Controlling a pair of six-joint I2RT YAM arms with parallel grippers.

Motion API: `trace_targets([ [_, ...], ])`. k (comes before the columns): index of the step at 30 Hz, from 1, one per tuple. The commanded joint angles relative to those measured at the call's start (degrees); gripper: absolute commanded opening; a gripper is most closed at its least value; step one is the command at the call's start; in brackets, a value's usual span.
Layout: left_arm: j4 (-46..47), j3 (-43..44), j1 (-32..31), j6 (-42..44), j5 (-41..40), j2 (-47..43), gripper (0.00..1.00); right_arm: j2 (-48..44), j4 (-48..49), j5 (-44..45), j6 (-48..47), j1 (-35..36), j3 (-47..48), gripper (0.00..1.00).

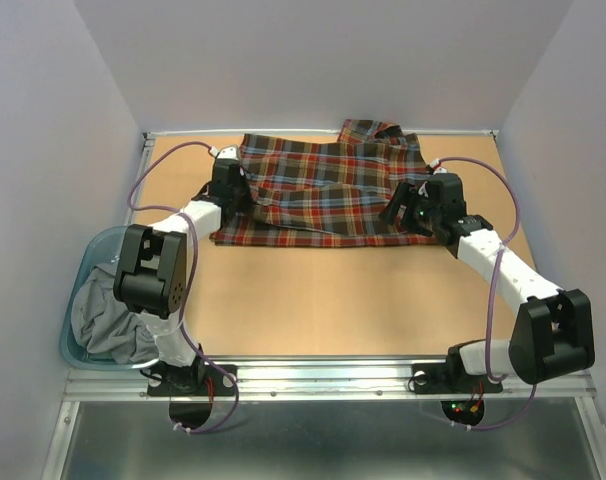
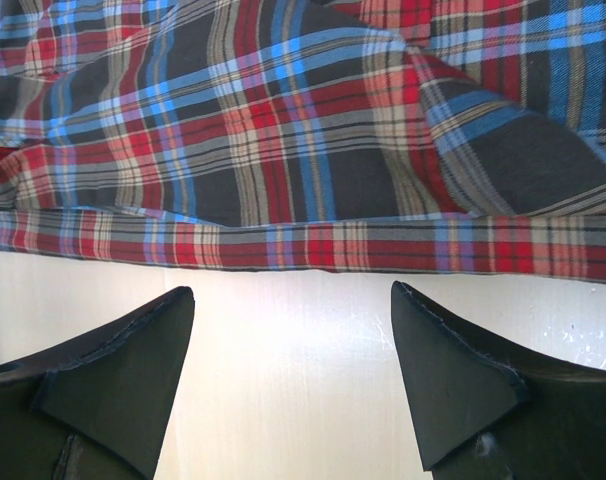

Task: Fold and stack the long sleeve shirts
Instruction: Fold the shirt

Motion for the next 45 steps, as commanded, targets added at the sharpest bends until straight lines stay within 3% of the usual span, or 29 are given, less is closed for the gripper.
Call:
trace_targets([
  [1, 2.1, 2.4, 0.1, 11.9, -3.4, -3.9, 0.08, -0.8, 0.8, 1.2, -1.0, -0.4, -0.4, 0.84],
  [3, 1.8, 2.1, 0.1, 12.8, -4.5, -3.6, 0.11, -0.7, 0.8, 1.5, -1.0, -0.4, -0.3, 0.84],
  [6, 1.0, 1.1, 0.1, 12.6, -5.9, -3.0, 0.33, -0.3, 0.8, 2.1, -1.3, -0.4, -0.8, 0.84],
  [7, 0.2, 0.9, 0.1, 11.8, -6.8, -3.0, 0.49, -0.2, 0.7, 2.3, -1.3, -0.4, -1.0, 0.84],
  [9, -2.5, 1.5, 0.1, 11.2, -10.4, -2.6, 0.60, 0.1, 0.8, 3.5, -1.5, -0.4, -1.2, 0.84],
  [10, -3.5, 1.8, 0.1, 10.2, -11.9, -2.7, 0.73, 0.3, 0.8, 3.7, -1.7, -0.5, -1.2, 0.84],
  [12, -6.4, 3.2, 0.2, 9.9, -16.3, -3.7, 0.84, 0.8, 0.8, 4.4, -1.7, -1.0, -0.9, 0.84],
  [15, -11.9, 6.7, 0.2, 7.5, -20.5, -6.1, 0.90, 1.9, 0.8, 3.5, -1.7, -2.6, 0.5, 0.82],
  [19, -15.0, 8.4, 0.1, 5.1, -16.8, -10.6, 0.90, 4.7, 0.9, 0.2, -1.3, -4.2, 3.3, 0.79],
  [21, -15.0, 7.7, -0.3, 3.2, -11.0, -13.6, 0.88, 6.6, 0.9, -2.2, -1.0, -4.4, 4.9, 0.76],
  [28, -9.1, -0.5, -4.6, -2.0, 0.6, -13.6, 0.71, 13.2, 9.0, -11.6, -0.1, -4.5, 6.3, 0.63],
  [32, -8.1, -1.2, -3.6, -3.6, -0.1, -7.8, 0.66, 17.5, 15.2, -13.3, 1.3, -5.0, 6.0, 0.58],
  [36, -8.3, 0.8, -0.8, -3.7, -0.9, -2.0, 0.61, 21.1, 21.2, -13.7, 4.4, -9.1, 1.4, 0.44],
  [45, -8.4, -2.2, 0.0, -6.7, -0.6, 0.1, 0.59, 22.5, 28.8, -10.9, 11.4, -22.7, -9.6, 0.43],
])
